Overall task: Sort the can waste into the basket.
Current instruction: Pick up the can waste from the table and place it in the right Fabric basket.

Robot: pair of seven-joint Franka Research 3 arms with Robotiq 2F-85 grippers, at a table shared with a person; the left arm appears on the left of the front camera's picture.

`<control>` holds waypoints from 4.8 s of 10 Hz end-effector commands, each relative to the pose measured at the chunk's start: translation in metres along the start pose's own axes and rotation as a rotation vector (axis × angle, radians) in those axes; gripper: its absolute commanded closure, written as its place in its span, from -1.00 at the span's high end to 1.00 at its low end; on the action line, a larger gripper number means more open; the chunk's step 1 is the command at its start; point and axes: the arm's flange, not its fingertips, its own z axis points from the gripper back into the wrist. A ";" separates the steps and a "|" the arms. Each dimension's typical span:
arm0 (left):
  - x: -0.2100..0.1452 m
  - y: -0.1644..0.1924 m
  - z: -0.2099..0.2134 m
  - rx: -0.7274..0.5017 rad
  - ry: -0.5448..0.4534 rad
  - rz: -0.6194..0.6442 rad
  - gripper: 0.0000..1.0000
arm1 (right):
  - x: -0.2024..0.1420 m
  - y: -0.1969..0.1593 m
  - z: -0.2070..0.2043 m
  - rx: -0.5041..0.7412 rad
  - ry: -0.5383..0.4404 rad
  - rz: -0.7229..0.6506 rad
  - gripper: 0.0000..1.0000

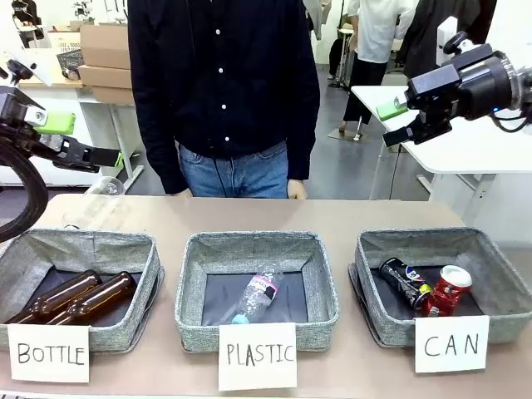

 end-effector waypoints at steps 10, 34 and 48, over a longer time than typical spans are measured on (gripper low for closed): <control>0.002 -0.002 0.001 -0.018 -0.012 -0.018 1.00 | 0.000 -0.001 0.000 0.007 0.003 0.018 1.00; 0.002 -0.002 0.001 -0.018 -0.012 -0.018 1.00 | 0.000 -0.001 0.000 0.007 0.003 0.018 1.00; 0.002 -0.002 0.001 -0.018 -0.012 -0.018 1.00 | 0.000 -0.001 0.000 0.007 0.003 0.018 1.00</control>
